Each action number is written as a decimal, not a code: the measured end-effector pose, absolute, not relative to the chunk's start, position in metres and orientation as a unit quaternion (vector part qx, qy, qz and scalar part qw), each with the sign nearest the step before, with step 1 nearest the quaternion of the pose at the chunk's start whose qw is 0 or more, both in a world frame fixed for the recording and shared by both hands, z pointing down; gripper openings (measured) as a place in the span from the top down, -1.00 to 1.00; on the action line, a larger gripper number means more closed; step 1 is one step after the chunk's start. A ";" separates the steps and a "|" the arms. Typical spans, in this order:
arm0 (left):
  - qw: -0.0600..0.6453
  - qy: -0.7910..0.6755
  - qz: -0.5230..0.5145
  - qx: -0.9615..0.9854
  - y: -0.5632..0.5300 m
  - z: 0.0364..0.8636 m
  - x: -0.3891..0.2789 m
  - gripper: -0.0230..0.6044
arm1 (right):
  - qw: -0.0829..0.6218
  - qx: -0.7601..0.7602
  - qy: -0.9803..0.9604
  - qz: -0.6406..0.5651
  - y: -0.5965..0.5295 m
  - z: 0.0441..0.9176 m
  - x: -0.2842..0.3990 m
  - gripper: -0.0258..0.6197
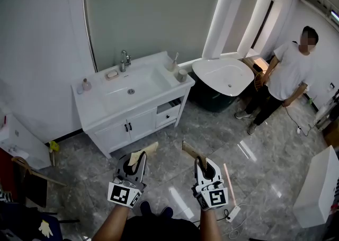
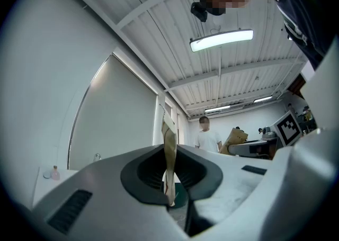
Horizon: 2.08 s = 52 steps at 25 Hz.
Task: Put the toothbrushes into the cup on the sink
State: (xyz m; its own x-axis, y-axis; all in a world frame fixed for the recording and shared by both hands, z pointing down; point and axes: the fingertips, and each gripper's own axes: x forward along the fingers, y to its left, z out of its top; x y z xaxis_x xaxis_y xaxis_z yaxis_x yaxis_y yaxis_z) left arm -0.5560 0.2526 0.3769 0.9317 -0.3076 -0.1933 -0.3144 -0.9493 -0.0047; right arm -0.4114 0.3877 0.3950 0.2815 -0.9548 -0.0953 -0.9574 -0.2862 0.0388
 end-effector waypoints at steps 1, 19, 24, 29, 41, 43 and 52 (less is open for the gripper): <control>0.017 0.158 0.095 -0.983 0.249 0.378 -0.558 0.78 | 0.012 -0.801 0.596 0.051 0.385 0.396 -0.412 0.77; 0.012 0.137 0.098 -0.986 0.197 0.387 -0.566 0.78 | 0.007 -0.813 0.580 0.056 0.342 0.405 -0.420 0.77; 0.010 0.129 0.097 -0.987 0.190 0.390 -0.560 0.78 | 0.004 -0.816 0.576 0.056 0.336 0.409 -0.416 0.77; 0.009 0.131 0.096 -0.987 0.183 0.394 -0.555 0.78 | 0.001 -0.818 0.573 0.057 0.331 0.410 -0.412 0.77; 0.015 0.137 0.102 -0.985 0.155 0.395 -0.517 0.78 | -0.012 -0.813 0.578 0.067 0.299 0.412 -0.369 0.77; 0.015 0.140 0.101 -0.985 0.147 0.396 -0.504 0.78 | -0.010 -0.811 0.582 0.065 0.290 0.415 -0.356 0.77; 0.017 0.152 0.096 -0.984 0.111 0.402 -0.433 0.78 | -0.007 -0.802 0.595 0.054 0.248 0.422 -0.282 0.77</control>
State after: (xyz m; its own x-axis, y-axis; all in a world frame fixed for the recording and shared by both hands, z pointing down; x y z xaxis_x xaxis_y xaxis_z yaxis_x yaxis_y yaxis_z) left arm -0.4328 0.1113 0.4018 0.9357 -0.2951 -0.1936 -0.3017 -0.9534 -0.0046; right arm -0.2823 0.2479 0.4216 0.2868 -0.9548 -0.0779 -0.9533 -0.2925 0.0758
